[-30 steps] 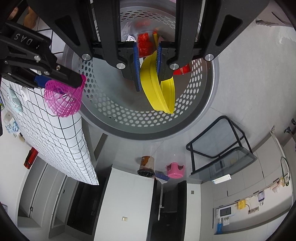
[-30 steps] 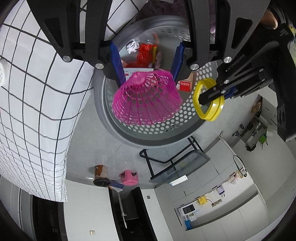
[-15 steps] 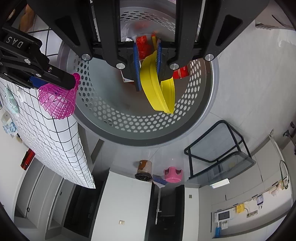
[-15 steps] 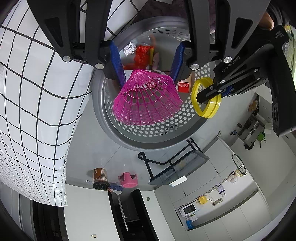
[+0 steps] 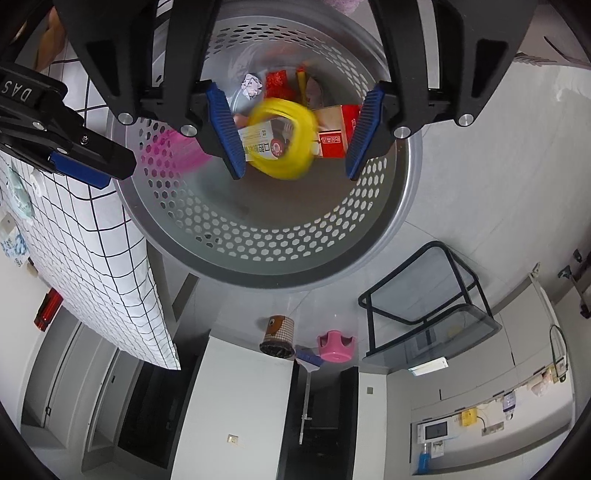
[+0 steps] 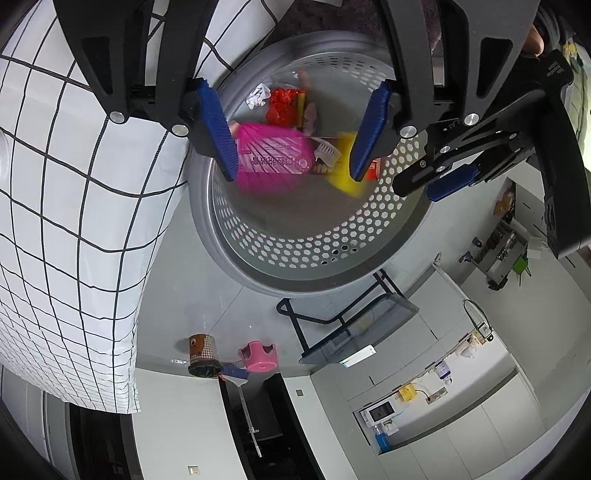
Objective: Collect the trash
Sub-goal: 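Carry shuttlecock and lid over the basket and open both grippers, then move both tools back over the bed toward the white tin and wipes, then grasp the blue-white wipes pack with the right gripper while left grasps the white tin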
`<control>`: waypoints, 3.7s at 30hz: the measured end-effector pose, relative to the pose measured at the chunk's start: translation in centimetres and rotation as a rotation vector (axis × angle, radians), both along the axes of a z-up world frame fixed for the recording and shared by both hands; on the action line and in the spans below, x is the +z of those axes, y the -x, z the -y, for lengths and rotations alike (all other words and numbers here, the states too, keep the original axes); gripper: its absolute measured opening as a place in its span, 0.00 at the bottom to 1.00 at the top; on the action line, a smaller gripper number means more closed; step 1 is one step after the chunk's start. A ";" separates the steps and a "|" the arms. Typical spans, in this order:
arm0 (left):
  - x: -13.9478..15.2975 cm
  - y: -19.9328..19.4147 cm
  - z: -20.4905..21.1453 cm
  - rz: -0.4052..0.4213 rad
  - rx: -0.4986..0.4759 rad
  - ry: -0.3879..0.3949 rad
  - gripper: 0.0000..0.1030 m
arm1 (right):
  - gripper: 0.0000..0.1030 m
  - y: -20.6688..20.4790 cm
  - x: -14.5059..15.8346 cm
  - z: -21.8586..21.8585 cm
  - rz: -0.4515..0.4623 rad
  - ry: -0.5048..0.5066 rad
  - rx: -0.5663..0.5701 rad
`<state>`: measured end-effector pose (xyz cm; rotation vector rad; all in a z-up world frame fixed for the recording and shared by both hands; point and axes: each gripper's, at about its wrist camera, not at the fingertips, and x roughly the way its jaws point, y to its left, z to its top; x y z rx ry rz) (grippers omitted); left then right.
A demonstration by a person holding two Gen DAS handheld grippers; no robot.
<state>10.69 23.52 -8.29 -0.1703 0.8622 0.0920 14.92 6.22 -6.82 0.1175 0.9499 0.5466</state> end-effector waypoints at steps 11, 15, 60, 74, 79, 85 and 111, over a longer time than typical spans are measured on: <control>-0.2 -0.1 -0.1 -0.009 0.005 0.002 0.56 | 0.58 0.0 0.0 -0.1 -0.002 0.001 0.000; -0.2 0.1 -0.3 -0.007 0.007 -0.001 0.58 | 0.58 -0.1 0.0 0.0 -0.001 0.001 0.000; 7.1 4.9 10.9 0.088 -0.052 -0.029 0.89 | 0.73 9.0 4.2 16.6 0.143 0.003 -0.188; 7.5 2.7 22.5 0.102 -0.104 0.002 0.91 | 0.78 7.4 4.9 31.5 0.201 0.173 -0.339; 6.8 1.6 25.4 0.079 -0.105 0.006 0.91 | 0.78 4.5 4.1 33.5 0.169 0.201 -0.306; 5.5 0.3 27.1 0.042 -0.075 0.027 0.91 | 0.78 1.5 3.3 33.2 0.171 0.253 -0.212; 1.4 -3.8 31.8 -0.048 -0.049 0.010 0.91 | 0.78 -3.1 0.0 32.3 0.108 0.313 -0.095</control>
